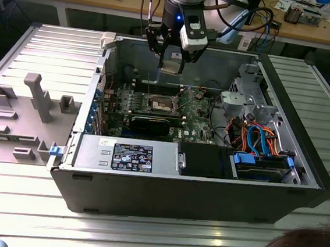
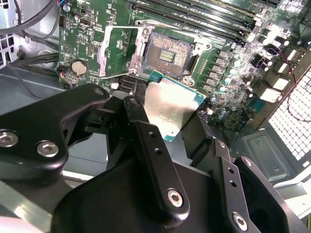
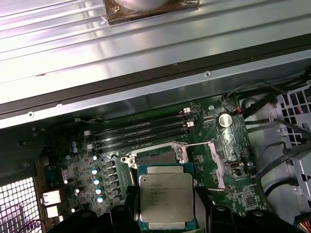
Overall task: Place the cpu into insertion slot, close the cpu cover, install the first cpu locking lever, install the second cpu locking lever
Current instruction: 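Place the cpu into insertion slot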
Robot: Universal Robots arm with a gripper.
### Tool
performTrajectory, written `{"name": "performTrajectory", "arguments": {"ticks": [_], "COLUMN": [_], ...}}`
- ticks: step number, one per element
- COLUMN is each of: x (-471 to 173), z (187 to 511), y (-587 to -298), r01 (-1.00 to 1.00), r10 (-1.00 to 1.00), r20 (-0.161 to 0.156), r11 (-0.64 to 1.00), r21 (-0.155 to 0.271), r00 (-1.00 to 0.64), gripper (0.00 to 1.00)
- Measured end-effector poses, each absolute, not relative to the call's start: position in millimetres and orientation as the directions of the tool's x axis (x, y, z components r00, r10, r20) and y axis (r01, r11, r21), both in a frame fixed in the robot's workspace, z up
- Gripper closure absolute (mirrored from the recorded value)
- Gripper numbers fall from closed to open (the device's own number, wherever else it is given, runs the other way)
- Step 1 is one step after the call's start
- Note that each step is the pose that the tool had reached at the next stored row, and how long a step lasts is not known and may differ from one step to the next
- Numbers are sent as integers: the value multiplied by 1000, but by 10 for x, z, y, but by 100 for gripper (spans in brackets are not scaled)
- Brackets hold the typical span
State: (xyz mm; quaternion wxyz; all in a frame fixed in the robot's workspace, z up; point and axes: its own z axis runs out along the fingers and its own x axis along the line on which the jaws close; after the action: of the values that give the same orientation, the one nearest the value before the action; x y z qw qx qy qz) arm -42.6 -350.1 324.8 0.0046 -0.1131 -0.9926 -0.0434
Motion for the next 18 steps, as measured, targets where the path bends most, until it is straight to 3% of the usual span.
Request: {"name": "performTrajectory", "arguments": {"ticks": [18], "x": [-426], "z": [3220], "y": [-3501], "r01": [306], "r10": [305], "r20": [19], "r11": [948], "r21": [84], "r00": [-952], "gripper": [45]}}
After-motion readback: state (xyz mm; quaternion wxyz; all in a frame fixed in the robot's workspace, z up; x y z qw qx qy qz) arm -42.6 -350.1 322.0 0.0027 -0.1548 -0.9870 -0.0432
